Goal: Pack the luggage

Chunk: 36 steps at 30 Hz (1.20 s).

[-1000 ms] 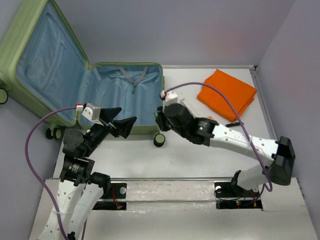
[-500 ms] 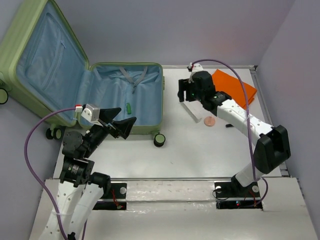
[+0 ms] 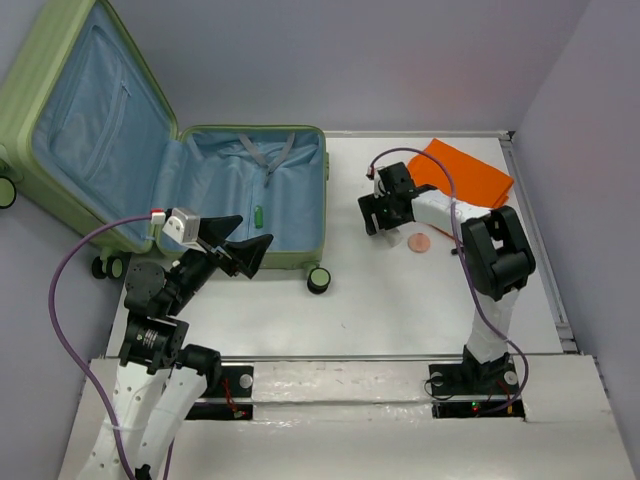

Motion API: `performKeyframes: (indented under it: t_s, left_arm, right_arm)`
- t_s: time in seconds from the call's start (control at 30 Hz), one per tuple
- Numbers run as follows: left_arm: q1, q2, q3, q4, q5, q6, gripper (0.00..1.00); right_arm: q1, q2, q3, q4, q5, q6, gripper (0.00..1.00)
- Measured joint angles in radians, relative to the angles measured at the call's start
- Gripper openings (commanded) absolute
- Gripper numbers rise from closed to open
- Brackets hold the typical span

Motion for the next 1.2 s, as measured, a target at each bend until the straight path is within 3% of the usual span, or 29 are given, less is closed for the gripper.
performKeyframes:
  t_s: [0.13, 0.17, 0.2, 0.47, 0.63, 0.7, 0.73, 0.77, 0.8, 0.87, 0.97, 1.07, 1.2]
  left_arm:
    - [0.0, 0.0, 0.0, 0.0, 0.0, 0.0, 0.99]
    - [0.0, 0.0, 0.0, 0.0, 0.0, 0.0, 0.99]
    - [0.0, 0.0, 0.0, 0.0, 0.0, 0.0, 0.99]
    - [0.0, 0.0, 0.0, 0.0, 0.0, 0.0, 0.99]
    - [0.0, 0.0, 0.0, 0.0, 0.003, 0.0, 0.99]
    - [0.0, 0.0, 0.0, 0.0, 0.004, 0.0, 0.99]
    - [0.0, 0.0, 0.0, 0.0, 0.004, 0.0, 0.99]
    - [0.0, 0.0, 0.0, 0.0, 0.004, 0.0, 0.99]
    - [0.0, 0.0, 0.0, 0.0, 0.004, 0.0, 0.99]
    - [0.0, 0.0, 0.0, 0.0, 0.003, 0.0, 0.99]
    - [0.0, 0.0, 0.0, -0.002, 0.003, 0.0, 0.99]
    - [0.0, 0.0, 0.0, -0.003, 0.003, 0.0, 0.99]
    - [-0.006, -0.009, 0.0, -0.004, 0.003, 0.0, 0.99]
  right_arm:
    - [0.0, 0.05, 0.012, -0.021, -0.004, -0.016, 0.59]
    - [0.0, 0.05, 0.018, -0.021, -0.003, -0.017, 0.39]
    - [0.0, 0.05, 0.023, -0.021, -0.003, -0.018, 0.33]
    - [0.0, 0.026, 0.033, -0.031, 0.008, -0.001, 0.28]
    - [0.019, -0.182, 0.04, -0.049, -0.029, 0.064, 0.27]
    - [0.076, -0.255, 0.104, -0.046, -0.035, 0.098, 0.31]
    - [0.124, -0.266, 0.161, -0.032, -0.033, 0.109, 0.41]
    - [0.17, -0.265, 0.209, -0.013, -0.034, 0.119, 0.71]
    - [0.227, -0.248, 0.27, 0.002, -0.039, 0.133, 0.83]
    - [0.312, -0.189, 0.382, 0.045, -0.057, 0.16, 0.95]
    - [0.378, -0.132, 0.425, 0.083, -0.063, 0.19, 0.95]
    - [0.339, -0.135, 0.351, 0.074, -0.034, 0.216, 0.85]
    - [0.162, -0.252, 0.049, 0.085, 0.08, 0.254, 0.72]
